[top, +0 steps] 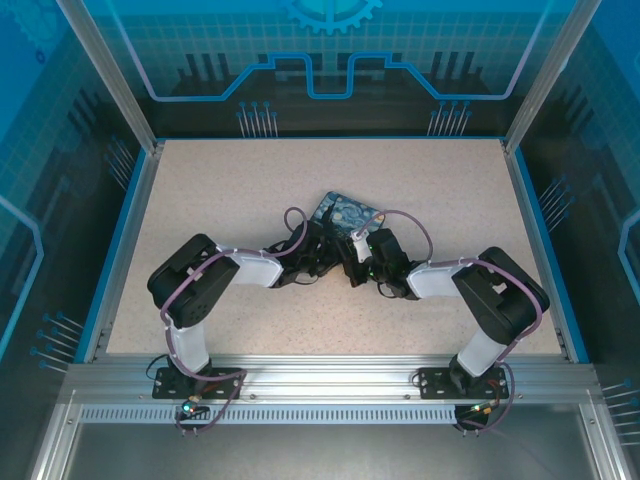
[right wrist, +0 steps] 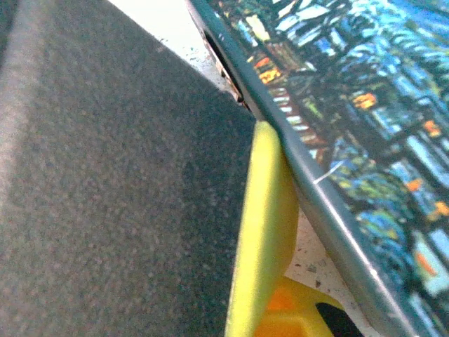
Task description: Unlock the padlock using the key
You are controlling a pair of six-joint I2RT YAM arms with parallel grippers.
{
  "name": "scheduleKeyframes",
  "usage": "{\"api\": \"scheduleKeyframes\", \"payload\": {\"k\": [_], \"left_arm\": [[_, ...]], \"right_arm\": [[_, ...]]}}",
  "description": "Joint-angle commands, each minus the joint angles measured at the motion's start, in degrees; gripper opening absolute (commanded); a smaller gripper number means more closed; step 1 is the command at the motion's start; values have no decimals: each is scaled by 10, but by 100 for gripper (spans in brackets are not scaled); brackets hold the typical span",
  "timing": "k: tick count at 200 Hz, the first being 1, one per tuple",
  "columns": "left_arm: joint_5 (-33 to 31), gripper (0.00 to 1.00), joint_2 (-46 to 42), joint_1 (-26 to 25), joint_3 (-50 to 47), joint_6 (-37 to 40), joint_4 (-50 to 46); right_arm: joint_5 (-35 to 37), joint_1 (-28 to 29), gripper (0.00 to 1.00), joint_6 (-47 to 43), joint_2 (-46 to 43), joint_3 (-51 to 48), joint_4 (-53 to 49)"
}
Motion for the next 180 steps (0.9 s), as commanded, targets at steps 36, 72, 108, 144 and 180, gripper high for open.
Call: {"api": "scheduleKeyframes", "payload": {"k": [36,72,108,144,180], "left_arm": [[-18,50,-13,14,-3,13,-23],[-24,48,-8,17,2,12,-20],[-26,47,-8,19,6,14,-12],[-42,48,-24,17,-15,12,12],[-69,51,-33,8,-41,6,54]], "right_arm": [[-21,-2,0,2,8,21,21],[-23,-2,0,2,9,22,22],[-23,-2,0,2,11,24,22],[-22,-2,0,2,13,24,23],[-22,-2,0,2,15,25,23]]}}
